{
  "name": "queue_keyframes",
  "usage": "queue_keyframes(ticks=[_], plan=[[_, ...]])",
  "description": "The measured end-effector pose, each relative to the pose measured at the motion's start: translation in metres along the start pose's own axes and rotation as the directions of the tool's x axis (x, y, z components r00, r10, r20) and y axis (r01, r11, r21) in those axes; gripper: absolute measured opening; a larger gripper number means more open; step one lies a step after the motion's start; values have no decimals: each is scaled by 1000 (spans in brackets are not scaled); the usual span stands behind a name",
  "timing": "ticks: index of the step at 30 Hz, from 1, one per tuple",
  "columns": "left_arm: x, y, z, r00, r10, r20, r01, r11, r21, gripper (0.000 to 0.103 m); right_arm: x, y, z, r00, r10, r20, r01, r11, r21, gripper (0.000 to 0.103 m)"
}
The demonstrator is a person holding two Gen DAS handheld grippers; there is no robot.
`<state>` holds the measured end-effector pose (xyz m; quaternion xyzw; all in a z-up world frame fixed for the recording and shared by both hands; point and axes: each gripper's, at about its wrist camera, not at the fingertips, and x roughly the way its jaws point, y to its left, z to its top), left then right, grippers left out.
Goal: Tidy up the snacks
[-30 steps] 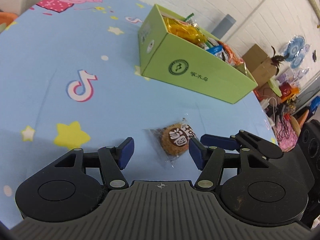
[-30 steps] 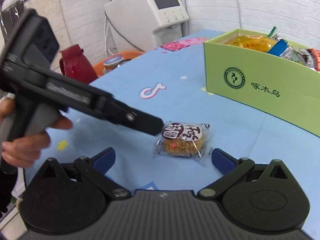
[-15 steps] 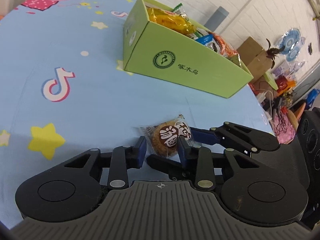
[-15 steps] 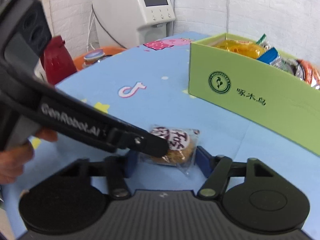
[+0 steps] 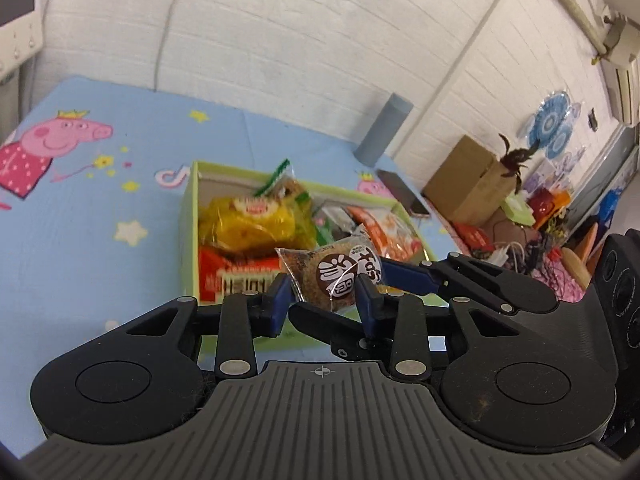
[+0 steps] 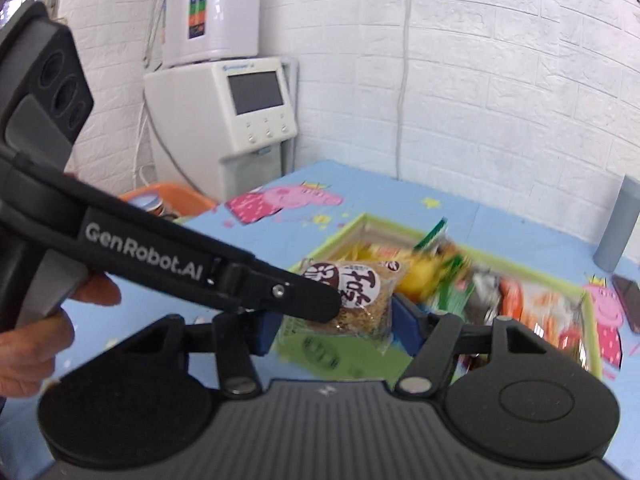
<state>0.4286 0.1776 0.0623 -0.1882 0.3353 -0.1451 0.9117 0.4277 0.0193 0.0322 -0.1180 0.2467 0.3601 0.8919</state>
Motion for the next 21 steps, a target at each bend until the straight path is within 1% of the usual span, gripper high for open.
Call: queue_keyframes(ticks=[3,5,7,8,9,10,11,12,14,16,17,20,21], plan=[[33,9,17,999,37,-27,-37,999,7,19,32,-23,12,999,-8,-36,8,1000,12,71],[57,17,17,996,61,-61,-61,998,8,25,55,-33,9,998,-9,-69,10,1000,16,75],[75,25,10,992,94,-87,-93,996,15,40,72,-42,-1,995,10,-96,-7,1000,31,80],[77,26,7,994,95,-62,-93,995,33,42,77,-44,-6,995,18,-101,-13,999,42,81],[76,25,5,994,98,-54,-95,994,48,45,78,-46,-10,995,27,-93,-22,999,48,82],[74,24,5,994,100,-50,-98,994,50,48,77,-48,-12,996,30,-83,-26,998,55,84],[71,22,5,994,101,-43,-98,994,49,50,74,-49,-12,996,38,-75,-33,997,64,90],[66,20,6,994,100,-32,-98,994,50,51,70,-49,-10,998,32,-60,-28,997,68,92],[50,11,9,995,97,9,-98,993,60,54,52,-47,-5,1000,12,-18,-11,999,52,92],[28,0,10,994,89,59,-93,993,69,64,27,-45,-1,999,-6,32,5,999,39,92],[17,-6,9,993,87,82,-93,993,73,66,13,-44,-1,998,-15,53,12,999,42,92],[-18,-24,-5,986,79,144,-93,991,93,72,-31,-37,-13,995,-50,88,43,996,81,93],[-30,-30,-13,983,78,164,-95,991,98,76,-46,-34,-21,994,-65,92,56,994,96,93]])
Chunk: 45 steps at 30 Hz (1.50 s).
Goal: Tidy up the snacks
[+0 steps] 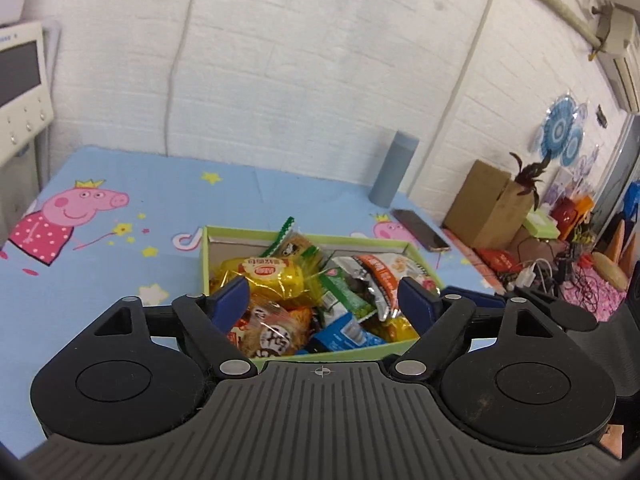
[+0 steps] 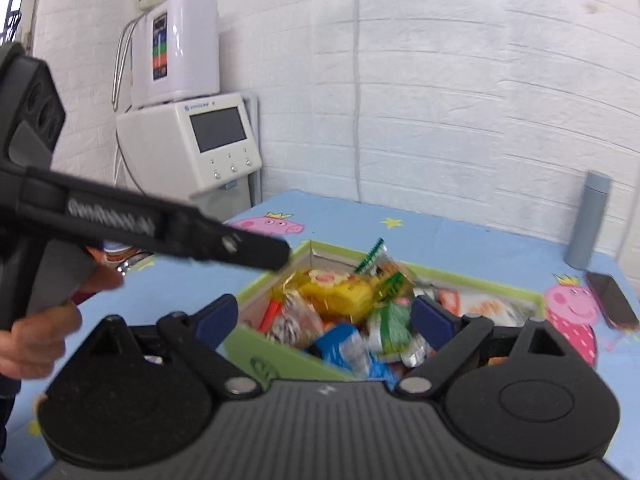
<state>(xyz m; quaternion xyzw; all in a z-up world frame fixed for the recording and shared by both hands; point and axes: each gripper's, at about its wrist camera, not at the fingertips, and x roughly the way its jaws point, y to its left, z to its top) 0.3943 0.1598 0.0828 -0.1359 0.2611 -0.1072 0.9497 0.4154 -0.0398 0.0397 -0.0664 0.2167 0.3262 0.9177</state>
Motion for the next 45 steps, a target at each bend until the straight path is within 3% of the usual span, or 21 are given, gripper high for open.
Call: queue_keyframes(ticks=[4,8,13,19,28,40,45], plan=[[-45,-20,-42,996,51,66,-52,999,13,87,-57,11,-45,999,-54,1,53,994,100,93],[-76,-35,-97,992,106,61,-104,994,-33,92,-100,20,-94,988,-149,-44,155,966,206,93],[-101,-51,-153,984,171,49,-166,982,-87,95,-144,30,-139,946,-323,-36,317,894,316,93],[-116,-67,-195,969,245,22,-244,969,-35,93,-167,48,-162,903,-421,-90,426,847,319,93],[-142,-79,-225,977,214,14,-214,977,-12,91,-179,85,-179,902,-420,-96,431,869,245,93],[-161,-74,-237,966,257,11,-256,966,-26,85,-184,101,-191,905,-410,-108,424,877,225,93],[-162,-78,-242,965,261,6,-261,965,-12,82,-183,102,-195,894,-431,-124,448,865,226,93]])
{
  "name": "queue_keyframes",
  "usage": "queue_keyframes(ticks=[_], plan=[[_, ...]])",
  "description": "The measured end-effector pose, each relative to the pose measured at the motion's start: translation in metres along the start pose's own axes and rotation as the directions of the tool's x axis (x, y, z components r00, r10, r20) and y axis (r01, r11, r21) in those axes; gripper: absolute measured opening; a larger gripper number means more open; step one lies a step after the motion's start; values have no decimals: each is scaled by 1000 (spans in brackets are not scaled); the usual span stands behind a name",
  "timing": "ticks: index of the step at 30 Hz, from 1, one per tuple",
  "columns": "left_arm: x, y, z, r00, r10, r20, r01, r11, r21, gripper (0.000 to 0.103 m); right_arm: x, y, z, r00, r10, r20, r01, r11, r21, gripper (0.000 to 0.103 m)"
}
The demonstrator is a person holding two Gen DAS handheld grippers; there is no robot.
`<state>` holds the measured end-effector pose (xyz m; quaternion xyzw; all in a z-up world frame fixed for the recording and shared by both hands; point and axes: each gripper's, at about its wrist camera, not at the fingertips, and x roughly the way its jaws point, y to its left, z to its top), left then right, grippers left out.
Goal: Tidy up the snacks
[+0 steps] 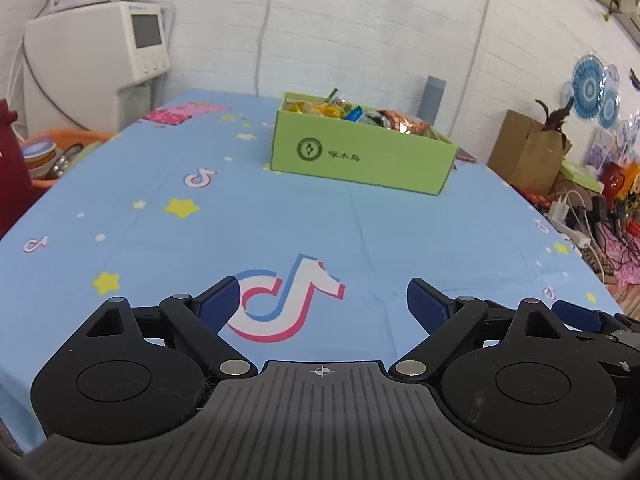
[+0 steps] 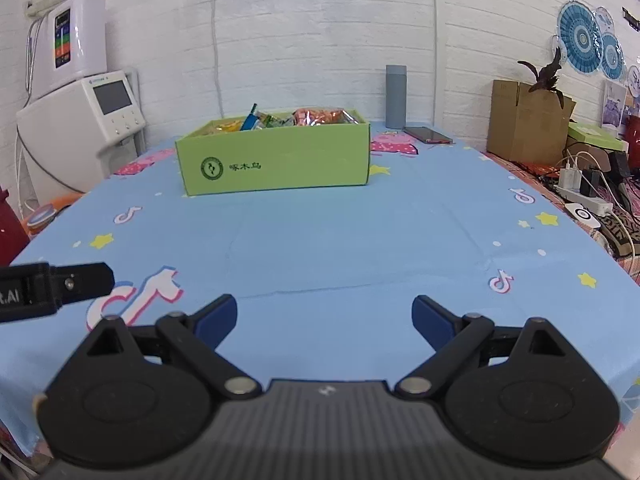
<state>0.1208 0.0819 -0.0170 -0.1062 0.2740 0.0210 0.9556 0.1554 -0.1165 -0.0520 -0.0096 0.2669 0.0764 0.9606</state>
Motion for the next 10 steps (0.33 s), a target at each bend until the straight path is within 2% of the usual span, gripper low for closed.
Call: queue_keyframes(ticks=[4,10], plan=[[0,-4,-3,1000,-8,-2,8,1000,13,76,-2,-4,-3,1000,-13,0,13,1000,10,93],[-2,-13,-5,1000,-5,3,5,999,35,77,-9,-12,-1,1000,-22,21,21,999,28,93]])
